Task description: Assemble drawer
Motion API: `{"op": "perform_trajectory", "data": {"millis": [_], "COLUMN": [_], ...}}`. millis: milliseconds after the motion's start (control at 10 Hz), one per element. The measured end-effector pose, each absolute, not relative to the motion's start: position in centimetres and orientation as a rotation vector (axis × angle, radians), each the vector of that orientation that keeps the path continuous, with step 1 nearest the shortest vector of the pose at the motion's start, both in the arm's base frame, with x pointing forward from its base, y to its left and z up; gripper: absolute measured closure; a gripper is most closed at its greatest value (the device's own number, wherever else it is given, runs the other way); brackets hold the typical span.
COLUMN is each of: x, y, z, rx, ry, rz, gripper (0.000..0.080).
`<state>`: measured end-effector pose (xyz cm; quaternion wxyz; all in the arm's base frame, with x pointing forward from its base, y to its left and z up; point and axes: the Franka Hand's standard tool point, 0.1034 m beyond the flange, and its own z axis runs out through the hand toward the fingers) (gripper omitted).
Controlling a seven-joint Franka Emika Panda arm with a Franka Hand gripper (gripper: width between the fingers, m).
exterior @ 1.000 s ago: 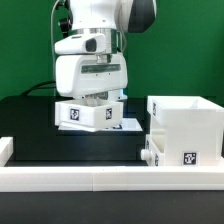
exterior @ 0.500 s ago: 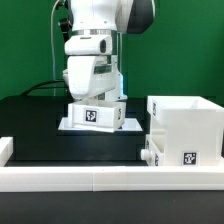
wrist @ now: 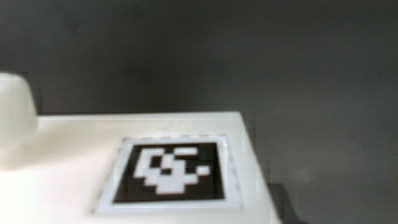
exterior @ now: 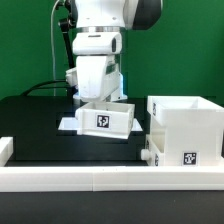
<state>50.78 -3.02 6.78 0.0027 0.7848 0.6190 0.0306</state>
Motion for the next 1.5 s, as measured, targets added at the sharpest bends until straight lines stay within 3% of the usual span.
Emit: {"op": "perform_trajectory", "data": {"millis": [400, 700, 1500], "x": [50.4, 52.2, 53.2], "y": [-3.3, -2.1, -2.1], "z": [6.5, 6.4, 5.8], "rx": [2.486, 2.462, 2.353], "ry": [1.945, 1.982, 2.131], "rz": [0.059, 0.073, 0.056], "gripper": [0.0757, 0.0757, 0.0757]}}
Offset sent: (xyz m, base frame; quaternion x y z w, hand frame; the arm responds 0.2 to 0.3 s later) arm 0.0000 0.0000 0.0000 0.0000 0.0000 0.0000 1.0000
